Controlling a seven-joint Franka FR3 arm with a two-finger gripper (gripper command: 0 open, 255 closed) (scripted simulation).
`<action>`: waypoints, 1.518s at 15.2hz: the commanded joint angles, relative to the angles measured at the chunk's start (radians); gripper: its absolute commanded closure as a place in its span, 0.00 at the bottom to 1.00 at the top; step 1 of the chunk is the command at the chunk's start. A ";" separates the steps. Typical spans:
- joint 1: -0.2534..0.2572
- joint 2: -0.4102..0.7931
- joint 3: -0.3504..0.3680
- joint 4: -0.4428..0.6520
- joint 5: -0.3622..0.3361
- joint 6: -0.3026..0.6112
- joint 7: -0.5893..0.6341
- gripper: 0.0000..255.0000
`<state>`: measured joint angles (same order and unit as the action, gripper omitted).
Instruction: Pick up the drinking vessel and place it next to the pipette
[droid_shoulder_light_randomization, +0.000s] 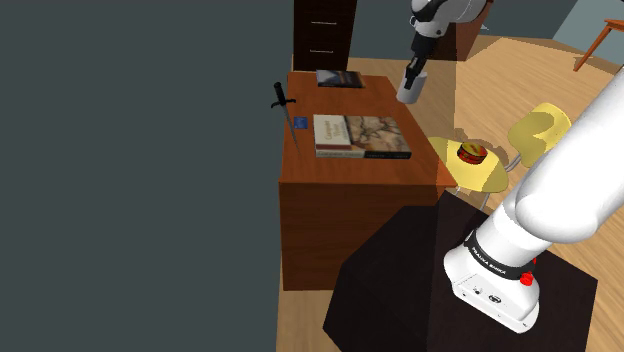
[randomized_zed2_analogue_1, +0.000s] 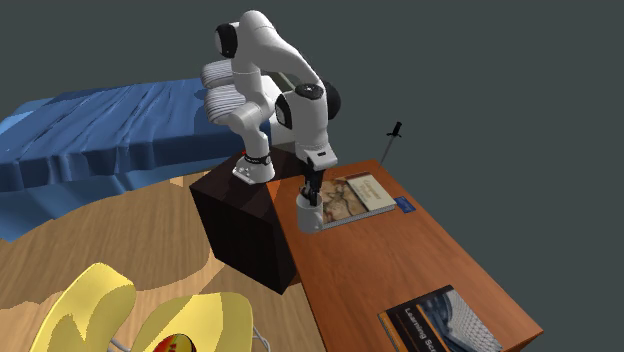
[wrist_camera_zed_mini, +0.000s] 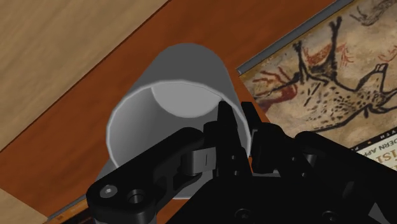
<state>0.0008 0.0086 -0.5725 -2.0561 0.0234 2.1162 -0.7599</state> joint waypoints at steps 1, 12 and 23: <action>0.001 -0.009 0.001 0.023 -0.006 -0.030 0.005 1.00; 0.004 -0.046 0.006 0.135 -0.030 -0.174 0.023 1.00; 0.006 -0.054 0.008 0.276 -0.033 -0.321 0.028 1.00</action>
<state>0.0074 -0.0449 -0.5643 -1.7920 -0.0100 1.8072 -0.7317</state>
